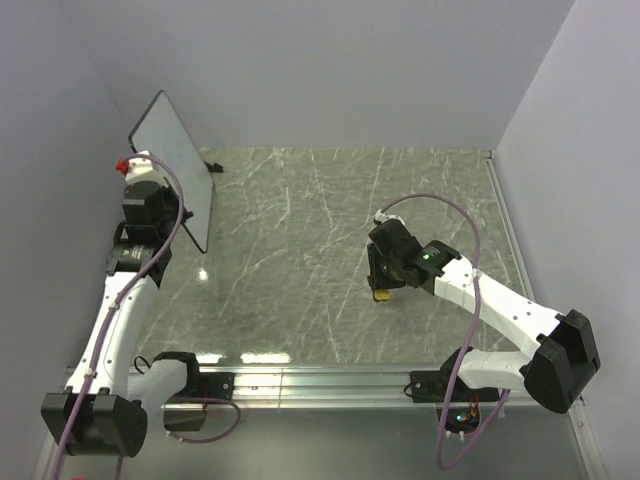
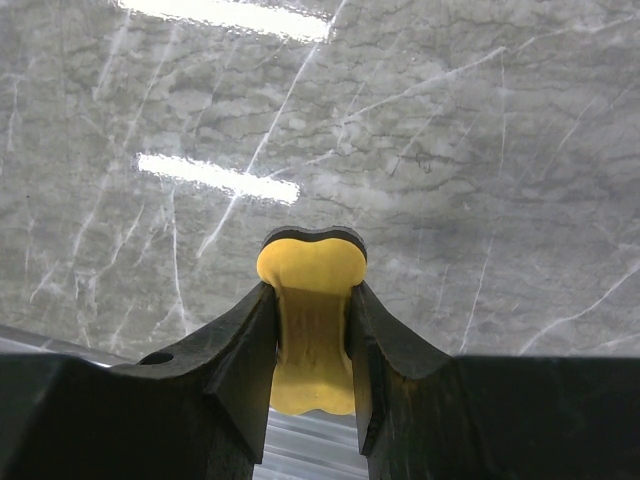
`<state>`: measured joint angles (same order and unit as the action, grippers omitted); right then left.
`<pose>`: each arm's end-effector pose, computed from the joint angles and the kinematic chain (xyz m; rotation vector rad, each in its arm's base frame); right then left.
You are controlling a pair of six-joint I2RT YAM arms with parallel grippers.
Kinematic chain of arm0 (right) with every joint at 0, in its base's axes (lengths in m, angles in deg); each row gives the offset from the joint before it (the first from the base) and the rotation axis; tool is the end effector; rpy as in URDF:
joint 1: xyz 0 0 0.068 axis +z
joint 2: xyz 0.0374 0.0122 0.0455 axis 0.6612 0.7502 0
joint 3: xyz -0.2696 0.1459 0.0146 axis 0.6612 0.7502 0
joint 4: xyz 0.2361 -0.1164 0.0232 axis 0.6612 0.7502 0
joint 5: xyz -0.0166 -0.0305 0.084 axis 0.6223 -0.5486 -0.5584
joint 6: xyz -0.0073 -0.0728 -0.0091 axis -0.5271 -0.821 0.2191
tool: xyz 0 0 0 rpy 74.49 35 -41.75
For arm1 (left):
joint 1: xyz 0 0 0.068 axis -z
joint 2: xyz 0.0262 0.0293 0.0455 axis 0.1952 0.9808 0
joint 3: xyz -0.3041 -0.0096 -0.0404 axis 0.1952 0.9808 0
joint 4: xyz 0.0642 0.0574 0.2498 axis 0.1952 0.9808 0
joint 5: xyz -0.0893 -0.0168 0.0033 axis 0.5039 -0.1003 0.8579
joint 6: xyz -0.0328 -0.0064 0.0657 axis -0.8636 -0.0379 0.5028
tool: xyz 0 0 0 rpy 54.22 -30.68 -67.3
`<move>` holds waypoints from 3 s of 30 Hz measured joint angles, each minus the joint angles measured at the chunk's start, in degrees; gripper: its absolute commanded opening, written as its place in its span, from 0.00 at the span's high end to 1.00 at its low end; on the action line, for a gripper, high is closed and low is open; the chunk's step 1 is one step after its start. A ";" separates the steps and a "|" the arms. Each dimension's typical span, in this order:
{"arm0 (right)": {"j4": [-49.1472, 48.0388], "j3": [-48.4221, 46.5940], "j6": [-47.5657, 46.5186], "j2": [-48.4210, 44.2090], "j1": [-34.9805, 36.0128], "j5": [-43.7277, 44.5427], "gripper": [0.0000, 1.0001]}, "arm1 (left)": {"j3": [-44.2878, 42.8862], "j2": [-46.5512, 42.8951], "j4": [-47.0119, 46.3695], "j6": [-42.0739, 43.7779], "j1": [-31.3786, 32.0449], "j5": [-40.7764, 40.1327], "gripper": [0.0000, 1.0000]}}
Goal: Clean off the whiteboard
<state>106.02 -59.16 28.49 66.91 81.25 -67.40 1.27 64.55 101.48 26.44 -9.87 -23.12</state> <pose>0.1918 0.1500 0.2685 -0.2338 2.5801 0.2777 0.2331 0.0064 0.3768 -0.4416 1.8306 -0.0747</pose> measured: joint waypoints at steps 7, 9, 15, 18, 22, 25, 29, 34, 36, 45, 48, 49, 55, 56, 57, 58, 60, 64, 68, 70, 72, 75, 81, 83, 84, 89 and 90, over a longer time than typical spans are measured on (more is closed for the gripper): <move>-0.33 0.33 0.00 0.92 0.00 0.13 1.00 | 10.27 -6.14 -5.42 -7.17 12.96 4.31 1.00; -0.46 0.31 0.00 1.77 0.00 0.13 1.00 | 13.88 -9.55 -5.73 -9.62 15.08 7.04 1.00; -0.59 0.24 -0.02 3.45 0.00 0.07 1.00 | 16.57 -13.75 -3.26 -13.66 18.60 8.48 1.00; -1.07 0.22 -0.02 4.15 0.00 -0.26 1.00 | 12.48 -13.51 1.99 -13.40 18.97 7.87 1.00; -1.55 -0.09 0.00 5.01 0.00 -0.52 1.00 | 3.52 -12.09 11.50 -10.58 19.41 5.75 1.00; -1.66 -0.79 -0.02 5.31 0.00 -0.68 1.00 | -2.27 -11.32 16.85 -7.80 19.47 2.95 1.00; -1.70 -1.36 -0.33 5.31 0.00 -0.70 1.00 | -6.84 -11.19 19.28 -4.00 19.45 -2.16 1.00; -1.18 -1.66 -0.94 5.31 0.00 -0.70 1.00 | -8.37 -11.74 18.56 0.96 19.43 -10.71 1.00; -0.63 -1.68 -1.16 5.31 0.00 -0.76 1.00 | -8.31 -12.17 18.73 2.58 19.30 -13.73 1.00; 0.70 -3.37 -1.49 5.64 0.00 -2.05 1.00 | -3.96 -17.75 19.32 6.40 15.91 -22.67 1.00; 0.72 -3.96 -1.46 6.10 0.00 -2.56 1.00 | -3.69 -18.86 19.65 7.37 15.58 -24.06 1.00; 0.83 -4.26 -1.44 6.38 0.02 -2.62 1.00 | -3.56 -19.15 19.56 7.48 15.50 -24.33 1.00; 1.16 -6.64 -1.46 8.35 0.39 -2.89 1.00 | -1.44 -20.28 18.86 7.56 15.37 -23.54 1.00; 1.14 -6.99 -1.46 8.61 0.39 -2.89 1.00 | -1.11 -20.35 18.82 7.58 15.30 -23.10 1.00; 1.20 -7.21 -1.46 8.85 0.46 -2.89 1.00 | -0.92 -20.37 18.86 7.61 15.28 -22.62 1.00; 1.18 -7.34 -1.46 9.01 0.50 -2.89 1.00 | -0.92 -20.31 18.95 7.54 15.28 -22.21 1.00; 1.22 -7.50 -1.46 9.42 0.61 -2.97 1.00 | -1.11 -20.13 19.12 7.39 15.15 -20.90 1.00; 1.29 -7.52 -1.46 9.90 0.87 -3.06 1.00 | -6.01 -17.70 21.18 6.51 15.13 -17.00 1.00; 1.20 -7.52 -1.29 9.99 0.87 -3.06 1.00 | -10.19 -16.65 20.57 6.08 15.23 -14.27 1.00; 1.11 -7.52 -1.27 9.99 0.90 -3.06 1.00 | -10.78 -16.72 19.34 6.16 15.26 -13.97 1.00; 0.96 -7.52 -1.25 9.99 0.90 -3.06 1.00 | -10.80 -16.72 18.27 6.32 15.23 -14.29 1.00; 0.83 -7.45 -1.27 9.97 0.87 -3.04 1.00 | -9.77 -16.65 17.33 6.71 15.23 -15.52 1.00; 0.44 -6.05 -1.51 9.75 0.87 -2.75 1.00 | -6.88 -14.49 16.06 7.74 13.00 -16.02 1.00; 0.50 -5.92 -1.60 9.73 0.90 -2.62 1.00 | -5.70 -13.60 15.26 7.87 10.84 -14.99 1.00; 0.44 -5.92 -1.68 9.73 0.87 -2.56 1.00 | -5.11 -13.16 14.91 7.89 9.55 -14.23 1.00; 0.44 -5.95 -2.16 9.73 0.87 -2.34 1.00 | -2.19 -12.79 11.45 7.45 3.91 -10.88 1.00; 0.44 -5.97 -2.27 9.73 0.87 -2.34 1.00 | -1.55 -12.90 10.84 7.45 3.61 -10.84 1.00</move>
<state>106.45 -65.13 26.22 76.64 82.13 -69.74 -0.28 51.66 112.32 33.89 -6.26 -33.96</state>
